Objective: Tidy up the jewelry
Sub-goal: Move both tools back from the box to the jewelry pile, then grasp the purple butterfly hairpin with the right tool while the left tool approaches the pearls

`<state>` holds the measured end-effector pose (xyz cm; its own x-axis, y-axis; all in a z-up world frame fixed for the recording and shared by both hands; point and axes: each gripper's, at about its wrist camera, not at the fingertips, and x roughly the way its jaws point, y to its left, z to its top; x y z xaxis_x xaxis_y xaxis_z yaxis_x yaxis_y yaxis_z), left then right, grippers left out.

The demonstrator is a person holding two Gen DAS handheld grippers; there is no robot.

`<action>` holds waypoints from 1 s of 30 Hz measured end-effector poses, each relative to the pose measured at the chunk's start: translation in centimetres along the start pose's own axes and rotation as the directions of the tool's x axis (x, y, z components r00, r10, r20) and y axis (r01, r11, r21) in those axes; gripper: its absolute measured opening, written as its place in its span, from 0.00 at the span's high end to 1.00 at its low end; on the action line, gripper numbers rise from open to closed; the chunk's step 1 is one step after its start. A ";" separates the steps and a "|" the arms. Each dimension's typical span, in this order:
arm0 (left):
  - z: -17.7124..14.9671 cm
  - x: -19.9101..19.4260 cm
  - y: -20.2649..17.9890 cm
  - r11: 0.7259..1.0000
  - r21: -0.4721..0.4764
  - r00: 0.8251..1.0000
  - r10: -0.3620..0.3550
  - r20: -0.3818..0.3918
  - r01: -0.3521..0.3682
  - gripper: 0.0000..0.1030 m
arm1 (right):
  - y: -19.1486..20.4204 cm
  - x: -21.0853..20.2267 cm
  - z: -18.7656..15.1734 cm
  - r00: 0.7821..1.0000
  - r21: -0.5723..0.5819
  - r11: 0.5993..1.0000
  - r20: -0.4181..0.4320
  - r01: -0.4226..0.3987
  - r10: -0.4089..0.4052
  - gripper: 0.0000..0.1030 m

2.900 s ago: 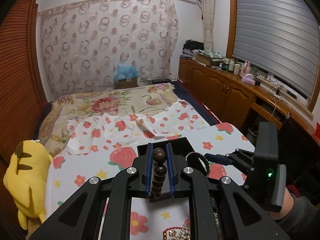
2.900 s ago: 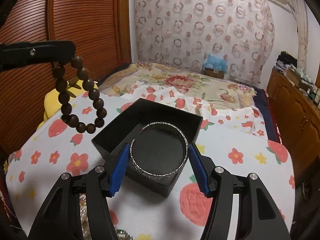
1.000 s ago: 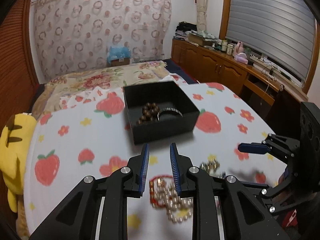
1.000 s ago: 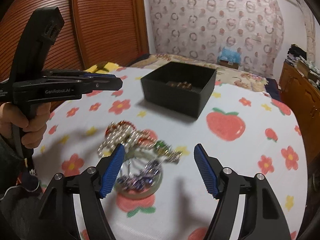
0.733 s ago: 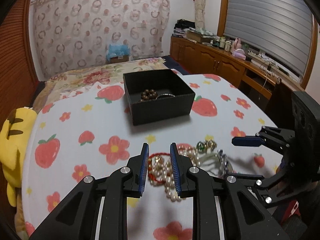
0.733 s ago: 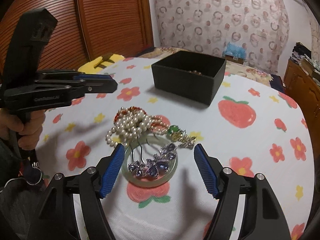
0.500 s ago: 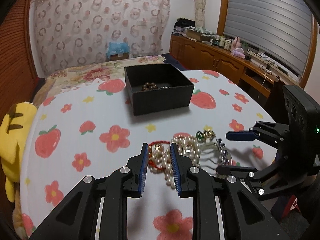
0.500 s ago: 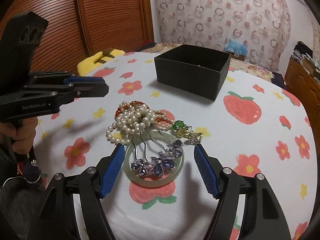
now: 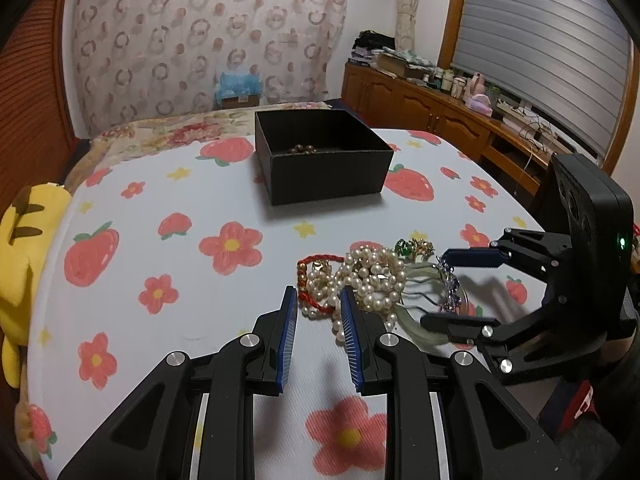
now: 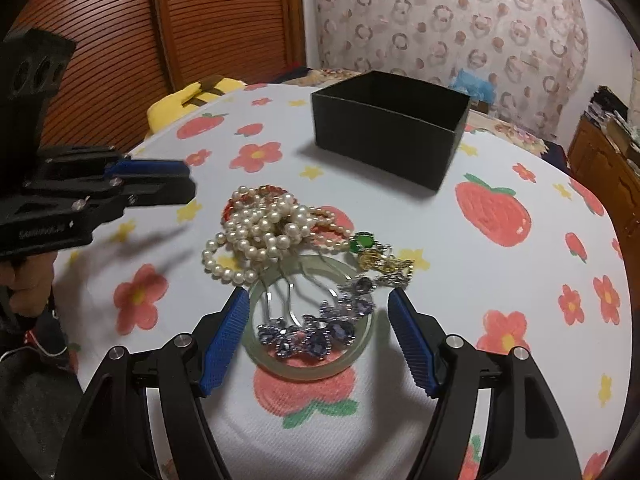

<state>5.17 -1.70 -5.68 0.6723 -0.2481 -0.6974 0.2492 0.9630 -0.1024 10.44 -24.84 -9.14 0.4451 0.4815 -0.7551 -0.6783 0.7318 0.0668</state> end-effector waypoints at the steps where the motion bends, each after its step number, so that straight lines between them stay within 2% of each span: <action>1: -0.1 0.1 0.0 1.000 -0.002 1.000 -0.003 -0.003 0.003 0.80 | -0.1 0.0 0.0 1.000 0.002 1.000 -0.001 -0.007 0.007 0.31; 2: -0.3 0.1 0.0 1.000 -0.004 1.000 -0.005 -0.006 0.005 0.80 | -0.1 0.0 0.0 1.000 0.004 1.000 -0.001 -0.019 0.019 0.37; 7: -0.9 0.4 -0.2 1.000 -0.005 1.000 -0.009 -0.023 0.009 0.80 | -0.4 -0.3 0.0 1.000 0.005 1.000 0.009 -0.020 0.020 0.48; 14: -1.2 0.8 -0.5 1.000 0.000 0.999 -0.017 -0.040 0.017 0.79 | -0.6 -1.8 0.2 0.999 -0.001 1.000 0.042 -0.019 0.020 0.50; 15: -1.2 0.9 -0.5 1.000 0.001 0.999 -0.018 -0.042 0.018 0.79 | -0.6 -2.1 0.2 0.999 -0.002 1.000 0.049 -0.013 0.013 0.58; 16: -1.3 1.0 -0.6 1.000 0.002 0.999 -0.021 -0.045 0.021 0.79 | -0.8 -2.3 0.3 0.999 -0.002 1.000 0.054 -0.001 0.001 0.76; 18: -1.3 1.1 -0.7 1.000 0.005 0.999 -0.021 -0.049 0.021 0.79 | -1.3 -2.7 0.5 0.998 0.011 1.000 0.063 -0.006 0.005 0.80; 19: -1.3 1.1 -0.8 1.000 0.007 0.998 -0.022 -0.051 0.022 0.79 | -1.5 -2.8 0.5 0.998 0.013 1.000 0.064 -0.007 0.006 0.89; 24: -1.4 1.3 -1.0 1.000 0.011 0.998 -0.022 -0.057 0.023 0.78 | -2.6 -2.9 0.3 0.998 0.049 0.999 0.060 -0.019 0.016 0.91; 30: -1.4 1.5 -1.1 1.000 0.016 0.998 -0.020 -0.062 0.021 0.78 | -1.7 -2.2 0.6 0.998 0.043 0.999 0.060 -0.033 0.030 0.89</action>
<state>4.93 -2.95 -7.61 0.6230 -0.2602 -0.7377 0.2746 0.9558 -0.1052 10.95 -26.91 -7.22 0.4586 0.5314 -0.7123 -0.6668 0.7356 0.1195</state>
